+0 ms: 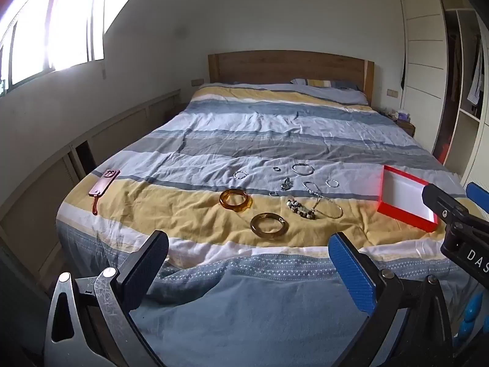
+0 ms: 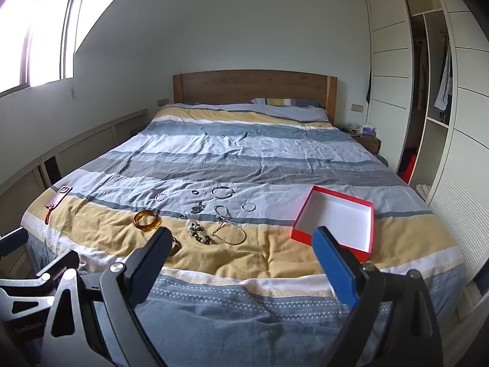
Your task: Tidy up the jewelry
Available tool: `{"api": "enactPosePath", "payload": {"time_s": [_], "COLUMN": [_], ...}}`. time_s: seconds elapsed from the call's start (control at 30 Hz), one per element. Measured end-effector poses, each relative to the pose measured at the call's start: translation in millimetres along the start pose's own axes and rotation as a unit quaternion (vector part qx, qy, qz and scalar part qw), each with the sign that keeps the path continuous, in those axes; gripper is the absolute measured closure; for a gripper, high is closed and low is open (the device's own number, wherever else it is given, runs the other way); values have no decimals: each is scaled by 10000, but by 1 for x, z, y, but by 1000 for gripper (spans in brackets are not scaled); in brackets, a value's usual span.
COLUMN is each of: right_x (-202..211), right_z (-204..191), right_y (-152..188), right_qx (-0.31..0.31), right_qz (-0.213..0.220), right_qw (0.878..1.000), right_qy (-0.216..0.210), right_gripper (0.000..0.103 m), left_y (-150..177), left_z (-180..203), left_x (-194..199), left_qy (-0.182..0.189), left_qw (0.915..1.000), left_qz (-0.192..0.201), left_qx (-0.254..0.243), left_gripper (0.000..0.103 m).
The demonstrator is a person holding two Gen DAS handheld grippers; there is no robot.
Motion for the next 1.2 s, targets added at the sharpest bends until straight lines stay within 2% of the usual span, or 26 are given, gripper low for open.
{"api": "enactPosePath", "payload": {"time_s": [0.1, 0.17, 0.2, 0.57, 0.83, 0.93, 1.2], "right_x": [-2, -4, -6, -25, -32, -35, -34], "right_z": [3, 7, 9, 42, 63, 66, 80], "right_y": [1, 2, 3, 15, 23, 28, 27], "right_qx": [-42, -68, -84, -394, -513, -482, -510], "right_qz": [3, 6, 5, -80, -119, -187, -258], "right_qw": [10000, 10000, 9999, 9981, 9979, 9981, 9982], "right_qy": [-27, -50, -62, -460, -373, -326, -159], "right_gripper": [9, 9, 9, 9, 9, 9, 9], "left_y": [-2, -10, -9, -11, -14, -14, -12], "left_z": [2, 15, 10, 43, 74, 84, 89], "left_x": [0, 1, 4, -7, -15, -21, -31], "left_qy": [-37, -206, -148, 83, -69, -17, -105], "left_qw": [10000, 9997, 9996, 9995, 9980, 9973, 9946], "left_qz": [85, 158, 235, 83, 42, -25, -48], "left_qx": [31, -31, 82, -299, -631, -728, -1032], "left_gripper": [0, 1, 1, 1, 1, 1, 1]}}
Point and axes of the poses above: each gripper's, at about its wrist camera, not at the fingertips, and x roughly against the way its jaws point, z to its right, y to its underside, the point moved 2 cm from there along -x, roughly the way its jaws point, and after that the axes turned 14 degrees about -y, right-handed, at the moved point
